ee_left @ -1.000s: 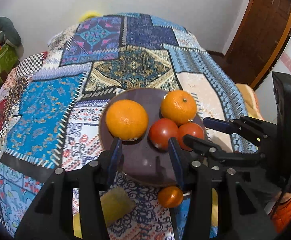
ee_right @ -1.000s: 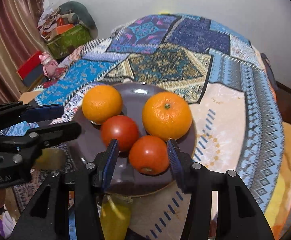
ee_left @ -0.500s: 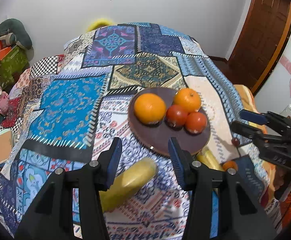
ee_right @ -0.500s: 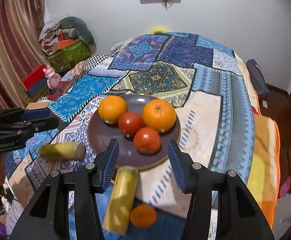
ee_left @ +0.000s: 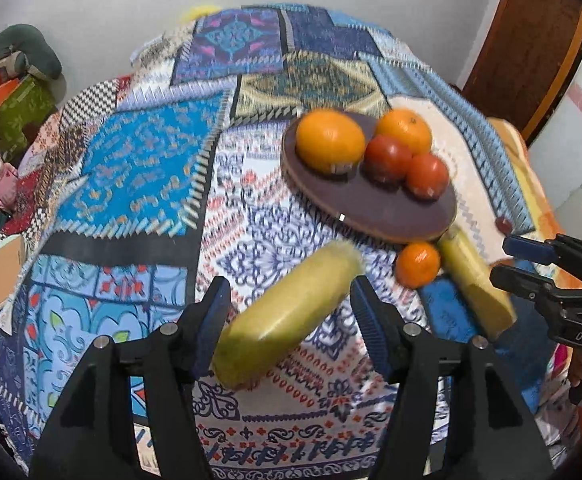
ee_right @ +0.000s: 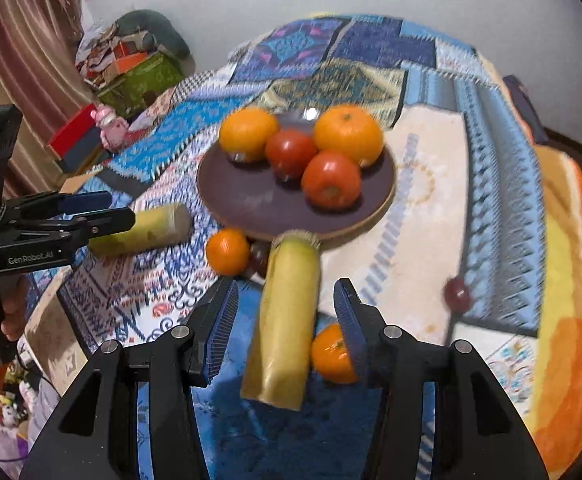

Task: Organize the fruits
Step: 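Grasp the yellow cylindrical fruit with the right gripper while the left grasps another, then lift the yellow fruits and hold them above the quilt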

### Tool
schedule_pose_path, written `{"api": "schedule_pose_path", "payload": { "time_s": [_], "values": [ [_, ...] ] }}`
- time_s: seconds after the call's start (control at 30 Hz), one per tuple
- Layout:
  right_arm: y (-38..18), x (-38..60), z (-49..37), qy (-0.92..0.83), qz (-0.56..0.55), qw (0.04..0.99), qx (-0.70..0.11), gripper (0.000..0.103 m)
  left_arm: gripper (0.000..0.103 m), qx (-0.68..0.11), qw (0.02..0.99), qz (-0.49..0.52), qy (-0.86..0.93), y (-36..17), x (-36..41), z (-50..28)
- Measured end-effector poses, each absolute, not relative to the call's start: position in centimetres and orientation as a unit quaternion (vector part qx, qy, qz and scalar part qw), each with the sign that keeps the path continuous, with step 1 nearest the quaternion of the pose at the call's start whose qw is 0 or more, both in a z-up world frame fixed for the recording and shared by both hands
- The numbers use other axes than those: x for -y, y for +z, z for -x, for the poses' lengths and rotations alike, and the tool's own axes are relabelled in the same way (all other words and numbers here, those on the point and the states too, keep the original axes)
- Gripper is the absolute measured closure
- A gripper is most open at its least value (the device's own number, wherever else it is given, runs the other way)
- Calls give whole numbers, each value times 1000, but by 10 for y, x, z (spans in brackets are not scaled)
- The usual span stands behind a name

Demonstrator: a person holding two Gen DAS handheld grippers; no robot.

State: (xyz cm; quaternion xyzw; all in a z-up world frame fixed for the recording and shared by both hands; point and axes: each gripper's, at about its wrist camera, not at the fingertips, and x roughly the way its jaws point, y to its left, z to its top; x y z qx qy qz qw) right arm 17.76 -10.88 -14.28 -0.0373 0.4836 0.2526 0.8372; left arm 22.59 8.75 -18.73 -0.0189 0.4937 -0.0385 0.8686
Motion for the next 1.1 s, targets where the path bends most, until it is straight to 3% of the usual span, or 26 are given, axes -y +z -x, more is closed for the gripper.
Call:
{"api": "schedule_pose_path", "payload": {
  "time_s": [0.4, 0.53, 0.73, 0.8, 0.87, 1.1],
  "values": [
    [-166, 92, -181, 245, 60, 826, -503, 56, 36, -506, 858, 67, -57, -214, -96, -234],
    [-169, 89, -181, 241, 70, 825, -506, 56, 36, -511, 857, 42, -52, -219, -83, -236],
    [-173, 86, -184, 235, 78, 824, -509, 57, 56, -515, 853, 47, -69, -217, -80, -227],
    [-171, 86, -183, 228, 78, 826, -509, 64, 63, -517, 851, 54, -73, -214, -80, -223],
    [-168, 91, -182, 237, 63, 822, -514, 69, 65, -517, 851, 56, -72, -211, -77, -216],
    [-162, 87, -161, 256, 67, 817, -513, 70, 65, -517, 852, 42, -74, -206, -64, -191]
  ]
}}
